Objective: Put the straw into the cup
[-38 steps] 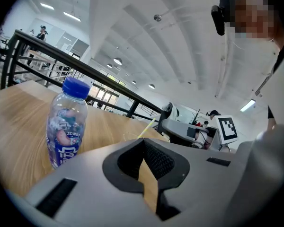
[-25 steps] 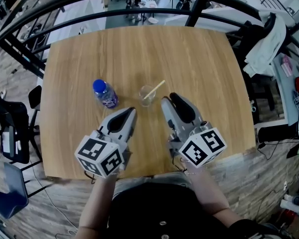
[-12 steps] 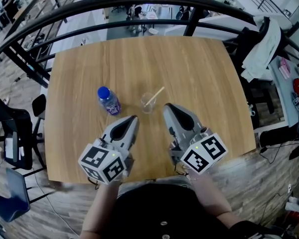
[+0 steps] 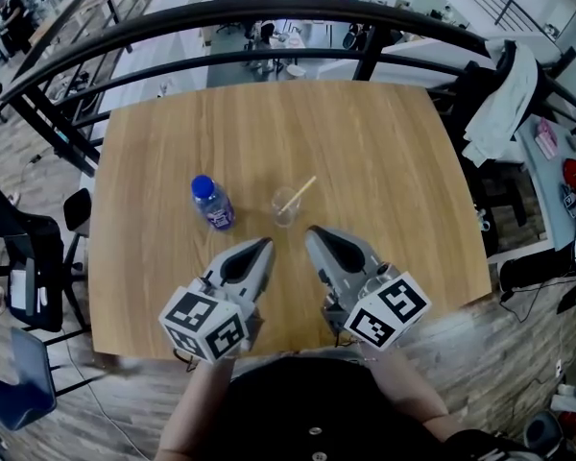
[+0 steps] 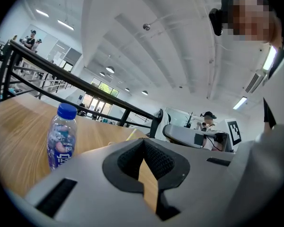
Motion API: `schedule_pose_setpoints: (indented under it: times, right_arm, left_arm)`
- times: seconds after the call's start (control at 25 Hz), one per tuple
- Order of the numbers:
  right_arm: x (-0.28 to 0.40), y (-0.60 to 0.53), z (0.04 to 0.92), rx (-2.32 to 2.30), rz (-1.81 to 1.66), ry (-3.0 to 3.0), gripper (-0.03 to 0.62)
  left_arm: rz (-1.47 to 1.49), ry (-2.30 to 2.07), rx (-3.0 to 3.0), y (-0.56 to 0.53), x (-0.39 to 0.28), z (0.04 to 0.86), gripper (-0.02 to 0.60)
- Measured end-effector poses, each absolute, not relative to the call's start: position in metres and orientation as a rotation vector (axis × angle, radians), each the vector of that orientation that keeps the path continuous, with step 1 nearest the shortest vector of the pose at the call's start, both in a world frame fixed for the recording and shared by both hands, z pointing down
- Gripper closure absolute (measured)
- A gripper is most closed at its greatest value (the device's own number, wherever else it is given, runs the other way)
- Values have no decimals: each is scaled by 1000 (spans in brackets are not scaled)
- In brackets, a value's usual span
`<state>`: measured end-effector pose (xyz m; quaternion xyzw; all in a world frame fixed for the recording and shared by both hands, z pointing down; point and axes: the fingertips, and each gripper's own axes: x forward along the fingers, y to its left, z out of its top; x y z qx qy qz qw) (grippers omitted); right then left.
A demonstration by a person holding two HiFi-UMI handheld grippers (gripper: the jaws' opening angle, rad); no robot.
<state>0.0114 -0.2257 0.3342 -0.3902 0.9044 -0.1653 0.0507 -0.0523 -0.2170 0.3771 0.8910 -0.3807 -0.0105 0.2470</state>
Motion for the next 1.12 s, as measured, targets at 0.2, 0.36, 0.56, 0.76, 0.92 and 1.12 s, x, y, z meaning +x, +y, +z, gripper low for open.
schedule_pose_setpoints:
  times: [0.2,0.36,0.56,0.76,0.92,1.12]
  right_arm:
    - [7,-224,337,-1177,-501,2781,595]
    - [7,-224,341,-1181,-512,2799,595]
    - [6,-226,345,-1178,-510,2825,595]
    - [8,-226,351,-1185,-520,2841,595]
    - [9,-227,354,-1188,-527,2846,595]
    - [6,-226,355,-1166,-529,2859,595]
  left_arm:
    - [-15,-1042,2407,-214,-53,386,565]
    - [-7,-1050,2397,-214,-54,388,565]
    - [-3,-1058,2389,-214,-55,391,565]
    - [-11,-1059,2374,-215,-56,394,565]
    - [-16,-1059,2367,-215,-57,395,565]
    - [-15,-1064,2362,-216,-57,397,565]
